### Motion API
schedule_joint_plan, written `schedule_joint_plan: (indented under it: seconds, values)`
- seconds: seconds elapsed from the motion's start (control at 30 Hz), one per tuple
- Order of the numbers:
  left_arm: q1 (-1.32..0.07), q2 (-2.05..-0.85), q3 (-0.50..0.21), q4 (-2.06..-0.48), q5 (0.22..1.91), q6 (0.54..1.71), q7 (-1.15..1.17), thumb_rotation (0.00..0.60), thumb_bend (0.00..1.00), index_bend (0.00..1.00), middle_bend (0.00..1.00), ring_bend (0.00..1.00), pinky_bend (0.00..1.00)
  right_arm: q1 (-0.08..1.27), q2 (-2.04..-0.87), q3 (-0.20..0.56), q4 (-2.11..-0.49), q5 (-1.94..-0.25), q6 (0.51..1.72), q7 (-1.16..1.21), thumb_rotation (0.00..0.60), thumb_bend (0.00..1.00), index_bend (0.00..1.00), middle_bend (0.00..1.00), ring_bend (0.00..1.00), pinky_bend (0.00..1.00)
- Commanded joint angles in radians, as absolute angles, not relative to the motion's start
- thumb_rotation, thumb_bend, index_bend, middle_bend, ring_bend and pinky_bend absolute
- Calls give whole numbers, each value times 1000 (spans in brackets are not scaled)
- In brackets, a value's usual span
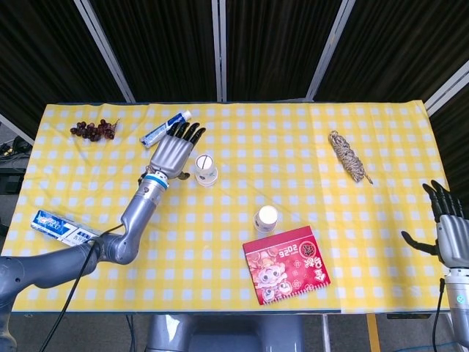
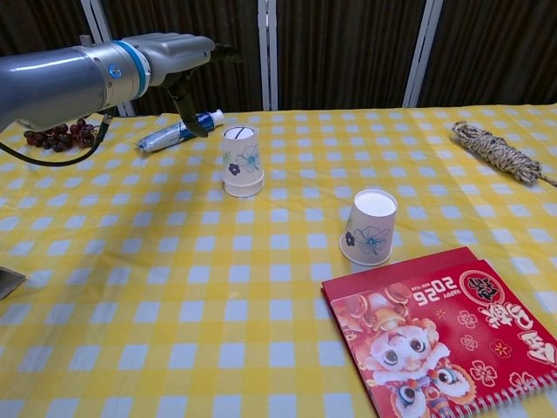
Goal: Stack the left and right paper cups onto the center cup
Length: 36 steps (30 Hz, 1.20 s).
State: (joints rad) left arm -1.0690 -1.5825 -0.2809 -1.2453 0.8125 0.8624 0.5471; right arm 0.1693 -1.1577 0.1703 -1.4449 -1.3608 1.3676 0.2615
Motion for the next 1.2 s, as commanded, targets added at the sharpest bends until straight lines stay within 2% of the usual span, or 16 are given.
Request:
schedule_joint_plan:
  seconds: [0.03, 0.2, 0.33, 0.47, 0.6, 0.77, 0.9, 1.0, 1.2]
  values:
    - [-1047, -1562, -261, -1287, 869, 890, 522, 600, 123, 43, 0, 0, 53, 171, -1157, 168, -1445, -1360, 1361, 258, 600, 90, 0, 0, 0, 0]
    - [-991, -1520, -221, -1375, 934, 997, 542, 600, 127, 37, 0, 0, 53, 174, -1159, 170, -1441, -1355, 1354, 255, 600, 90, 0, 0, 0, 0]
    - [-873, -1441, -185, -1531, 983, 1146, 503, 600, 127, 37, 0, 0, 47, 175, -1158, 169, -1436, -1354, 1347, 258, 600, 90, 0, 0, 0, 0]
    - [-745, -1361, -118, -1649, 1054, 1282, 460, 600, 127, 23, 0, 0, 43, 177, -1159, 167, -1436, -1359, 1346, 252, 600, 89, 6, 0, 0, 0]
    - [-637, -1316, -53, -1694, 1127, 1401, 423, 600, 128, 12, 0, 0, 35, 181, -1163, 164, -1439, -1367, 1347, 242, 600, 90, 15, 0, 0, 0]
    - [-487, -1278, 45, -1683, 1229, 1548, 354, 600, 127, 7, 0, 0, 34, 200, -1163, 162, -1460, -1384, 1330, 228, 600, 90, 36, 0, 0, 0]
    - [-389, -1268, 103, -1635, 1292, 1615, 291, 600, 126, 7, 0, 0, 17, 242, -1158, 176, -1514, -1395, 1305, 153, 600, 91, 112, 0, 0, 26]
    - [-343, -1264, 120, -1605, 1326, 1624, 224, 600, 127, 7, 0, 0, 15, 285, -1152, 189, -1582, -1391, 1261, 78, 600, 91, 154, 0, 0, 77]
    - [-295, -1255, 115, -1556, 1387, 1636, 134, 600, 128, 7, 0, 0, 0, 408, -1153, 216, -1727, -1338, 1107, -104, 600, 92, 157, 18, 0, 85]
